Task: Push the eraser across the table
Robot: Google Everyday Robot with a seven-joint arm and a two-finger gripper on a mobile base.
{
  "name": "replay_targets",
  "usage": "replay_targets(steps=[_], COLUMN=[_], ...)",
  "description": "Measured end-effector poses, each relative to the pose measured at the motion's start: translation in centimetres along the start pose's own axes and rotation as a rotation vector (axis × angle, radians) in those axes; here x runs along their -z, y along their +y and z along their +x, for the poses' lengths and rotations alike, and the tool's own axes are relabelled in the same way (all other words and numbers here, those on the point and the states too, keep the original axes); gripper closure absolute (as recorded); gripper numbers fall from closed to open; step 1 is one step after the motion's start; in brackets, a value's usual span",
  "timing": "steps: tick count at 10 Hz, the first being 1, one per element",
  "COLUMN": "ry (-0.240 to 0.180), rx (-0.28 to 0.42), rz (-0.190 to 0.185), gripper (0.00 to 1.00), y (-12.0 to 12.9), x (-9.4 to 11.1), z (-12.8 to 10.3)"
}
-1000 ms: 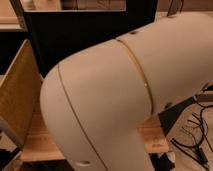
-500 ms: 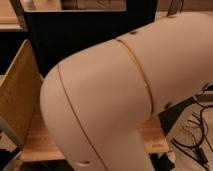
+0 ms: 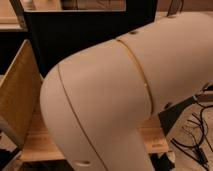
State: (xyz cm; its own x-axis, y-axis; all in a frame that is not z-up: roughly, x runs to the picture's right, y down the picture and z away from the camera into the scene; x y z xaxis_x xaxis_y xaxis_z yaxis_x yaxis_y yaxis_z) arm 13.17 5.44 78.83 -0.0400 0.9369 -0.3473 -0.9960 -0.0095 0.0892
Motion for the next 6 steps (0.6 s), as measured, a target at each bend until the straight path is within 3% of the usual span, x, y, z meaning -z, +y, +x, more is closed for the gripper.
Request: replay_targets(steps=[2,3,4,6], ry=[-0.001,0.005,0.014,0.076], rx=[0.010,0.045,0.079,0.195], rz=[0.010,0.032,0.056,0.143], gripper=[0.88,0.97,1.00,1.00], y=[-0.1,0.4,0.7,2.4], x=[-0.1,-0.7,-1.3,-4.7], z=[-0.1,0.0,0.2,1.5])
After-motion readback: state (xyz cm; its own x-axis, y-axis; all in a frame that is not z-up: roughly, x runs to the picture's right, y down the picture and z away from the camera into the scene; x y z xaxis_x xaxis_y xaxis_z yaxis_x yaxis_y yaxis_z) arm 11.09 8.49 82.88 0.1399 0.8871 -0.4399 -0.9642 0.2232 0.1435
